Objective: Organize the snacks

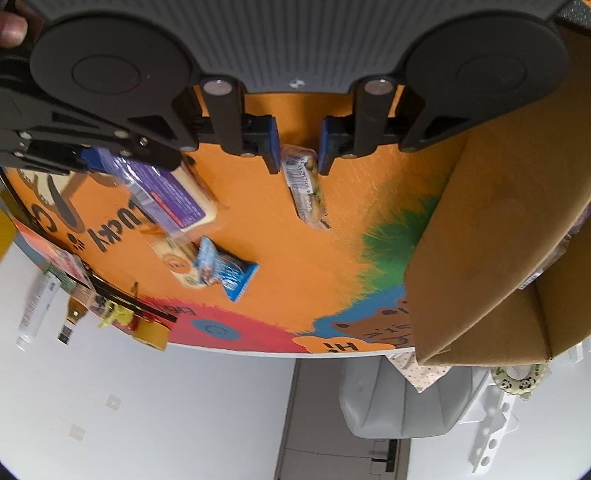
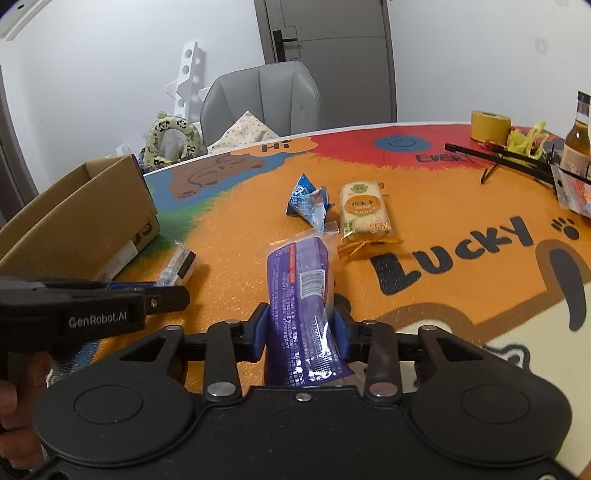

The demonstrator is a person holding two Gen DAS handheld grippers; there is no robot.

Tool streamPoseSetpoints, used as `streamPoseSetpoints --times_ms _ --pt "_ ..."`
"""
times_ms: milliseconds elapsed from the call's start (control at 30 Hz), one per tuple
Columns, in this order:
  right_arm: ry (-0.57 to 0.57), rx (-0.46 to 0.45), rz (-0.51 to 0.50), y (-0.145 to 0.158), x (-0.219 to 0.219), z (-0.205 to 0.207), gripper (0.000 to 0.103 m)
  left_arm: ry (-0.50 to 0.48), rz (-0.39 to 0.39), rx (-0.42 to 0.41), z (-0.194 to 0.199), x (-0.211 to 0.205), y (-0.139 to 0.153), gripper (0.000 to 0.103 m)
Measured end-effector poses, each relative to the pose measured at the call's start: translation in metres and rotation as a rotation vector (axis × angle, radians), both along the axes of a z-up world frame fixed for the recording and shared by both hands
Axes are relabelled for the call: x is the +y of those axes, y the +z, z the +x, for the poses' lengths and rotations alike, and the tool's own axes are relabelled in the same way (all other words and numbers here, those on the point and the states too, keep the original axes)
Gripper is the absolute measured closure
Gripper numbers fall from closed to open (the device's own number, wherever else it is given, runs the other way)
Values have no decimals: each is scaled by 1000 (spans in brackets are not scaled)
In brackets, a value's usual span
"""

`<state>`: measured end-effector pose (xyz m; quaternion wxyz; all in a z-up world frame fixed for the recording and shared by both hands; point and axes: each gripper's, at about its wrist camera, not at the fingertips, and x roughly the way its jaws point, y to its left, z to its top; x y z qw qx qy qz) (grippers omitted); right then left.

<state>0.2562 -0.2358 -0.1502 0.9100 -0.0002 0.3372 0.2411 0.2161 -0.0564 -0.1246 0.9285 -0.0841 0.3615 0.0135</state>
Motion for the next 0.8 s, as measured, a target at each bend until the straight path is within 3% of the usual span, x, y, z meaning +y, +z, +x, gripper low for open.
streamPoseSetpoints --times_ms 133,233,367,433,733,800 --pt "-21 33 8 2 -2 -8 67 -20 16 39 -8 -5 1 81" --pt "-13 51 18 2 -1 -13 58 -6 52 50 -13 -7 2 78" --pt "-9 24 -6 2 2 -15 52 8 53 46 -12 -6 3 57" --pt "-14 17 -11 2 1 -13 52 13 54 25 -10 -6 5 52" --pt "5 -4 -50 0 7 -10 50 30 74 28 5 -8 -2 52" --pt "8 -15 -67 0 10 -11 55 32 80 17 2 -8 -3 59"
